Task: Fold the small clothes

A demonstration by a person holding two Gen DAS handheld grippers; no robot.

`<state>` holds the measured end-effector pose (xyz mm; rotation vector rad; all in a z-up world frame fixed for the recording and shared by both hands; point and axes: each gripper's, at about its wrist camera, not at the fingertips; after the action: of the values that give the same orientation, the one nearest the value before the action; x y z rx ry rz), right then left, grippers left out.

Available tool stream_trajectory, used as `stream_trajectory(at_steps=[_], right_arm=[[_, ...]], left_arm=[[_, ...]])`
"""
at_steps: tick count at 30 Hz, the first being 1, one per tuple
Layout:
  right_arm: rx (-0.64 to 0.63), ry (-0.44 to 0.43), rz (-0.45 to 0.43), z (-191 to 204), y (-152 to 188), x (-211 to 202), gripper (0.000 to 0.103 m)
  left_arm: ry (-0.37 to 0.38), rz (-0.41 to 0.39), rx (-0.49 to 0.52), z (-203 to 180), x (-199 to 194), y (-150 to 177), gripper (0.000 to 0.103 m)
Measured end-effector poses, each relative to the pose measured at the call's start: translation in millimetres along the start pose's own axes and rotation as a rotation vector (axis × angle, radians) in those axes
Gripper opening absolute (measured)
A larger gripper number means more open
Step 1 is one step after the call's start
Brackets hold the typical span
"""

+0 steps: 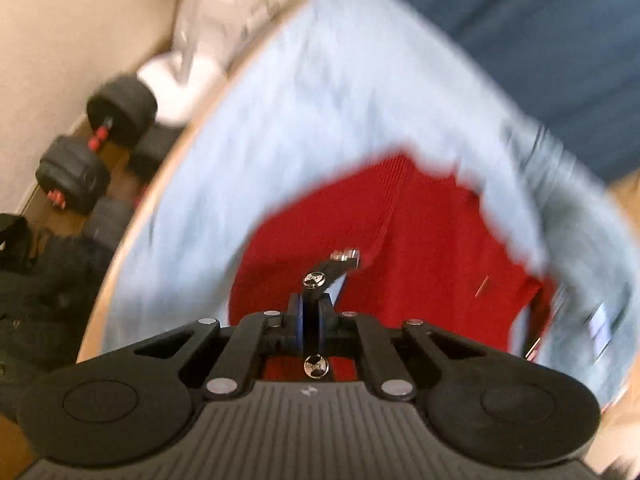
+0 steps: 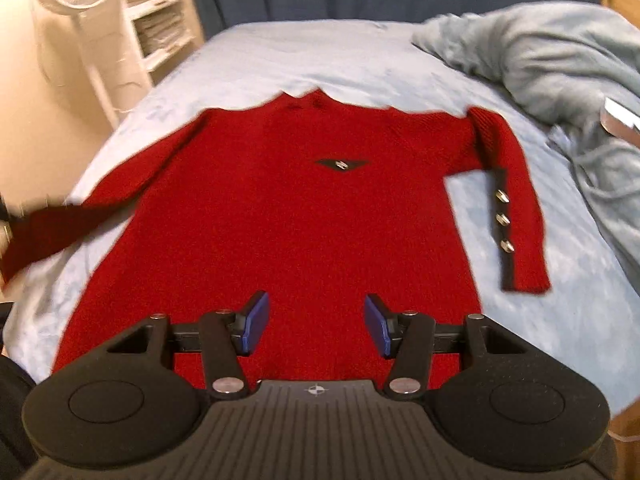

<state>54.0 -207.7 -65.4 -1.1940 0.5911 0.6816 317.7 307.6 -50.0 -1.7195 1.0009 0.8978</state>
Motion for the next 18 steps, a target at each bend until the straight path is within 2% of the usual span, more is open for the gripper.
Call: stream_trajectory(at_steps=[4,7,9,11,14,18], right_arm=[[0.01,-0.047,-0.009,16,-10,11,0.054],[0.013,-0.077,0.005,22,-11,18,0.054],[0.014,-0.078,0.018,19,-8,23,0.054],[0.037,-0.068,0.03,8,-4,27,0.054],[0.098,-0.033,0.045,-16,1,36,0.054],[0.189,0.014,0.058,-51,10,42,0.054]], left_arm=[[0.044,-0.106,-0.137,1,-45,-56,0.007],[0.107,-0.124,-0.264,-17,-57,-102,0.007],[0.142,-0.115,-0.3,-39,-53,-123,0.007],[0.15,-0.094,-0.264,-82,-46,-139,0.007],[0.184,-0.04,-0.189,-160,-17,-141,0.007],[0.286,0.081,-0.076,-289,36,-117,0.007]])
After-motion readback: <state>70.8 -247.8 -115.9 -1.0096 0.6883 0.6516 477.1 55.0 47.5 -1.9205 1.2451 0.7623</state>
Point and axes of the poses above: each gripper's, at about its wrist camera, not at the fingertips, and x roughly the way its jaws point, z to its left, y to its underside, and after that the axes turned 10 degrees about -y, right-handed
